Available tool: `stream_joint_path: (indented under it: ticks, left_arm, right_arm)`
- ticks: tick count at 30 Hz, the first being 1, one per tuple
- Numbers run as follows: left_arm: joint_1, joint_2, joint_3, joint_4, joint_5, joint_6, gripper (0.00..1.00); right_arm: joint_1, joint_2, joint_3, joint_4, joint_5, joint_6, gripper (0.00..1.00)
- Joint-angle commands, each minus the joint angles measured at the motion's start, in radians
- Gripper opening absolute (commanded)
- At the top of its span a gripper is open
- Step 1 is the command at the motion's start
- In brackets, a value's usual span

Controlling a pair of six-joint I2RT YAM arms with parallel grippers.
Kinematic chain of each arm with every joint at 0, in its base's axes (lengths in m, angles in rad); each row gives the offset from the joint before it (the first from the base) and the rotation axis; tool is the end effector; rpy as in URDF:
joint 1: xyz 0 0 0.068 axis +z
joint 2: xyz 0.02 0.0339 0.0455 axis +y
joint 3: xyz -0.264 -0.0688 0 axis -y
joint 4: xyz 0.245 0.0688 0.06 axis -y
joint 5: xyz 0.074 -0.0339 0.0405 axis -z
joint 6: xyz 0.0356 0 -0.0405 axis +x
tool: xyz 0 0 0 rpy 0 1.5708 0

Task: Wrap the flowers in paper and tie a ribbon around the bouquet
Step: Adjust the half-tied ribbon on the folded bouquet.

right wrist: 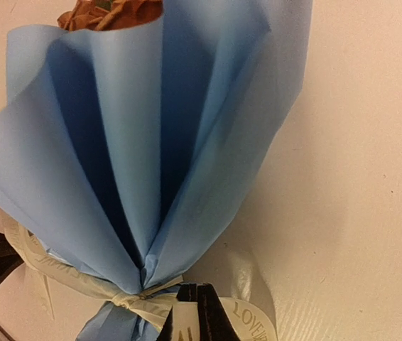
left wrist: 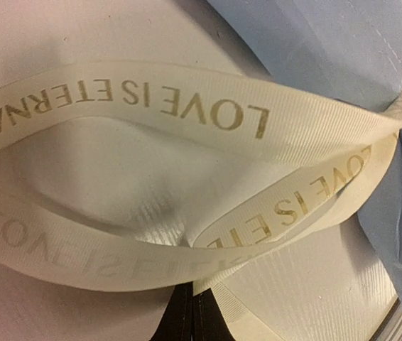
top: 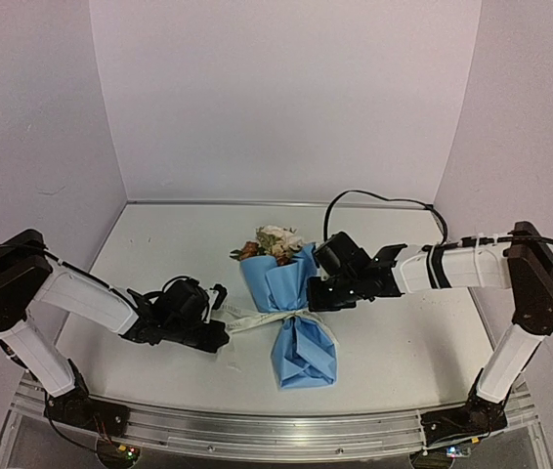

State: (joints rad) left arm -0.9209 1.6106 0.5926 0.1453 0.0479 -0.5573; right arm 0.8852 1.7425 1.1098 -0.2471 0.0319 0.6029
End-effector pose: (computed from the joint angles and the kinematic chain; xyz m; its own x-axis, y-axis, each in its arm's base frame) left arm 0.1685 -0.2245 0.1164 -0.8239 0.2109 -0.5261 0.4455 0.8147 -0.3711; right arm 0.2339 0.2841 0.1927 -0.8333 -0.1236 -0.5389 -0.3500 0.8724 0.3411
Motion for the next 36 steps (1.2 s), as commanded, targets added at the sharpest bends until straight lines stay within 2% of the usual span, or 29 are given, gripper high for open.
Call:
stream_joint_path:
  ticks: [1,9,11,12,15,20,23,26,30,32,36]
  left_arm:
    - [0.011,-0.046,-0.035,-0.063,-0.031,-0.006,0.0]
    - [0.012,-0.045,-0.033,-0.065,-0.025,-0.004,0.0]
    - [0.011,-0.039,-0.024,-0.064,0.001,0.005,0.0]
    - [0.012,-0.038,-0.019,-0.066,0.015,0.009,0.04]
    - [0.011,-0.093,-0.006,-0.083,0.024,0.007,0.31]
    - [0.012,-0.263,0.097,-0.208,0.034,0.04,0.52]
    - [0.02,-0.278,0.205,-0.254,0.011,0.071,0.65]
    - [0.057,-0.175,0.337,-0.269,0.039,0.092,0.67]
    - [0.113,-0.017,0.446,-0.248,0.167,0.1,0.62]
    - [0.116,0.062,0.503,-0.283,0.179,0.121,0.6]
    - [0.117,0.107,0.54,-0.289,0.215,0.128,0.6]
  right_arm:
    - [-0.034,-0.052,-0.026,0.01,0.035,0.022,0.0]
    - [-0.052,-0.053,-0.097,0.083,0.088,0.118,0.0]
    - [-0.051,-0.036,-0.105,0.112,0.056,0.141,0.0]
    - [-0.051,-0.023,-0.105,0.129,0.033,0.156,0.0]
    - [-0.048,0.011,-0.117,0.186,-0.017,0.2,0.0]
    - [-0.036,0.026,-0.137,0.236,-0.057,0.234,0.0]
    - [-0.018,0.038,-0.132,0.251,-0.061,0.251,0.0]
    - [-0.003,0.055,-0.132,0.296,-0.062,0.275,0.0]
    - [0.007,0.062,-0.148,0.332,-0.064,0.31,0.0]
    - [0.015,0.063,-0.153,0.339,-0.063,0.314,0.0]
    - [0.017,0.058,-0.167,0.347,-0.051,0.316,0.0]
